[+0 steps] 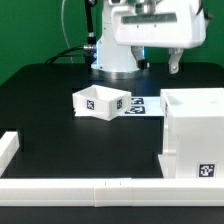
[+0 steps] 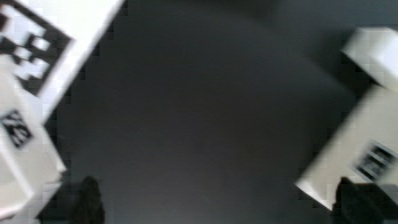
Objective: Assemble drawer
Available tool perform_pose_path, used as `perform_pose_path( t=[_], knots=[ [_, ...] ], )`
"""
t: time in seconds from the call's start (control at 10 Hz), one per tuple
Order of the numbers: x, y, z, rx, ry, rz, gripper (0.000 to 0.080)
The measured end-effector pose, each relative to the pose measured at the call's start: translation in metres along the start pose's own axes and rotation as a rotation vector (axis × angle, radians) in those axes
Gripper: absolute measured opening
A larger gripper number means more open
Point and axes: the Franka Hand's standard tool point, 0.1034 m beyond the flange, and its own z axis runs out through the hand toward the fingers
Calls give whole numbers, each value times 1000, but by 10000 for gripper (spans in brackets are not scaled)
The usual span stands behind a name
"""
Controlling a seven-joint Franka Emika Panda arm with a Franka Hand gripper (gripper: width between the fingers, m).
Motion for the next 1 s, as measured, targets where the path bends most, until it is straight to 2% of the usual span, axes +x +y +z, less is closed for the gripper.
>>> perform_pose_path(
  t=[0.1,0.2,0.5,0.6,0.7,0.8,1.0],
  knots=[
    [5,-1,10,2,40,60,649],
    [5,-1,13,-10,36,41,649],
    [5,0,14,-13,36,38,649],
    [-1,10,19,-31,37,-9,649],
    [-11,27,27,-65,26,-50,649],
    [-14,43,35,-90,29,-78,649],
    [-11,63,51,-127,44,-106,649]
  ],
)
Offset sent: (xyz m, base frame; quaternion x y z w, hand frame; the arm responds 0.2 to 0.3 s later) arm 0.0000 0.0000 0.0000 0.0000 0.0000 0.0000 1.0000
